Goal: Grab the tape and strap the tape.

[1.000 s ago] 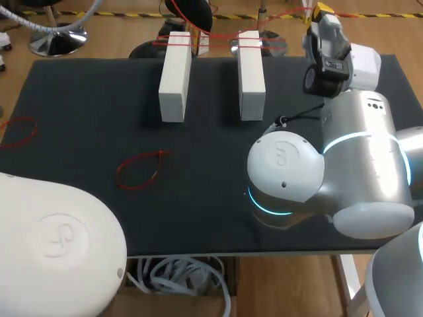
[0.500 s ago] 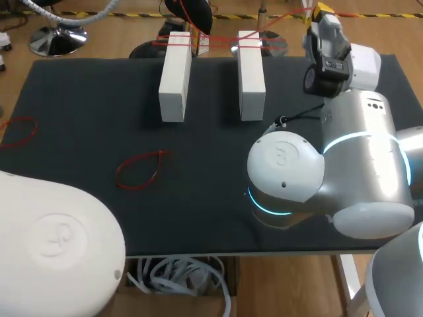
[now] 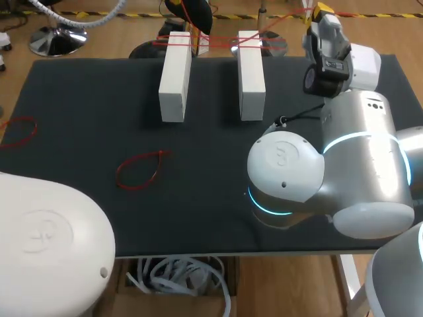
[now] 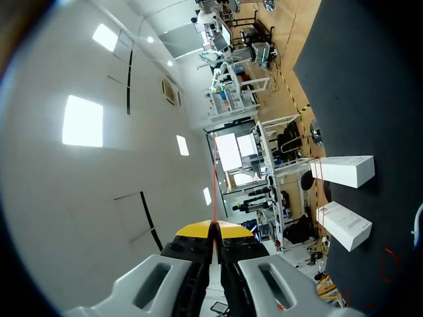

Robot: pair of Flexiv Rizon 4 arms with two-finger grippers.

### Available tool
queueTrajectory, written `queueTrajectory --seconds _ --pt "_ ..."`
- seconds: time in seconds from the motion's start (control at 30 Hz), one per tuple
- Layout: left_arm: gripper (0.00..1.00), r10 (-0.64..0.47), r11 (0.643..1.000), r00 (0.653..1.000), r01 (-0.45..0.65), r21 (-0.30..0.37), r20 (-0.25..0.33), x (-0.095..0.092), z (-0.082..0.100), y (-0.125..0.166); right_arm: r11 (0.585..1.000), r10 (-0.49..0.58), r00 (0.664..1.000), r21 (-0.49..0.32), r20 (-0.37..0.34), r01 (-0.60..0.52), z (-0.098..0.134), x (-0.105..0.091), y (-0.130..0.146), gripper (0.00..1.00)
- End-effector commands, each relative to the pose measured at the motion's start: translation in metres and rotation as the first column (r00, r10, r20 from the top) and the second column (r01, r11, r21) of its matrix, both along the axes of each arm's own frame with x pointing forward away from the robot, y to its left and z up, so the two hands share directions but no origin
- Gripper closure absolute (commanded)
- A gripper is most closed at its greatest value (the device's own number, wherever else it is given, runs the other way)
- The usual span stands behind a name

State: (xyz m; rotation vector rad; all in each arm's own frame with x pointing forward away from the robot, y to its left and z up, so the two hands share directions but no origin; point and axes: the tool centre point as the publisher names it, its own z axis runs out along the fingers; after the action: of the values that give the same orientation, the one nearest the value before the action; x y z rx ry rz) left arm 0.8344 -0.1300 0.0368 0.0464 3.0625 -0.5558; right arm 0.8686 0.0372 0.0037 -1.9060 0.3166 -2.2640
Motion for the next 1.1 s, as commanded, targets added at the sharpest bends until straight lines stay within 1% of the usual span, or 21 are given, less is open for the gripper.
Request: queueTrajectory --seconds 0.03,0.53,0.6,0.63,0.67,0.7,0.73,0.77,0.87,1.0,1.03,1.1 --pt "1.00 0.000 1.000 1.000 0.000 0.005 -0.001 0.000 0.001 0.000 1.000 -0.003 1.000 -0.001 -0.008 0.003 0.003 -0.001 0.000 1.00" --pt "1.00 0.000 1.000 1.000 0.000 0.005 -0.001 0.000 0.001 0.000 1.000 -0.003 1.000 -0.001 -0.008 0.003 0.003 -0.001 0.000 1.00" --pt "1.00 0.000 1.000 1.000 0.000 0.005 -0.001 0.000 0.001 0.000 0.996 0.007 0.997 -0.090 -0.073 -0.014 0.004 -0.002 0.001 1.00" --pt "1.00 0.000 1.000 1.000 0.000 0.005 -0.001 0.000 0.001 0.000 0.992 0.007 0.997 -0.129 -0.082 -0.017 0.006 -0.001 0.002 1.00" --pt "1.00 0.000 1.000 1.000 0.000 0.005 -0.001 0.000 0.001 0.000 0.982 0.011 0.994 -0.186 -0.111 -0.031 0.008 -0.001 0.002 1.00" --pt "1.00 0.000 1.000 1.000 0.000 0.005 -0.001 0.000 0.001 0.000 0.979 0.007 0.989 -0.202 -0.146 -0.037 0.009 0.000 0.002 1.00" --pt "1.00 0.000 1.000 1.000 0.000 0.005 -0.001 0.000 0.001 0.000 0.975 -0.016 0.987 -0.220 -0.159 -0.020 0.009 0.001 0.001 1.00" --pt "1.00 0.000 1.000 1.000 0.000 0.005 -0.001 0.000 0.001 0.000 0.961 -0.013 0.986 -0.274 -0.164 -0.033 0.011 0.003 0.000 1.00" --pt "1.00 0.000 1.000 1.000 0.000 0.005 -0.001 0.000 0.001 0.000 0.923 -0.029 0.985 -0.384 -0.170 -0.039 0.018 0.006 0.000 1.00" --pt "1.00 0.000 1.000 1.000 0.000 0.005 -0.001 0.000 0.001 0.000 0.841 -0.053 0.987 -0.540 -0.152 -0.039 0.027 0.010 -0.002 1.00" --pt "1.00 0.000 1.000 1.000 0.000 0.005 -0.001 0.000 0.001 0.000 0.804 -0.055 0.987 -0.593 -0.148 -0.044 0.028 0.011 -0.002 1.00" --pt "1.00 0.000 1.000 1.000 0.000 0.005 -0.001 0.000 0.001 0.000 0.709 -0.056 0.989 -0.703 -0.135 -0.056 0.029 0.013 -0.004 1.00"
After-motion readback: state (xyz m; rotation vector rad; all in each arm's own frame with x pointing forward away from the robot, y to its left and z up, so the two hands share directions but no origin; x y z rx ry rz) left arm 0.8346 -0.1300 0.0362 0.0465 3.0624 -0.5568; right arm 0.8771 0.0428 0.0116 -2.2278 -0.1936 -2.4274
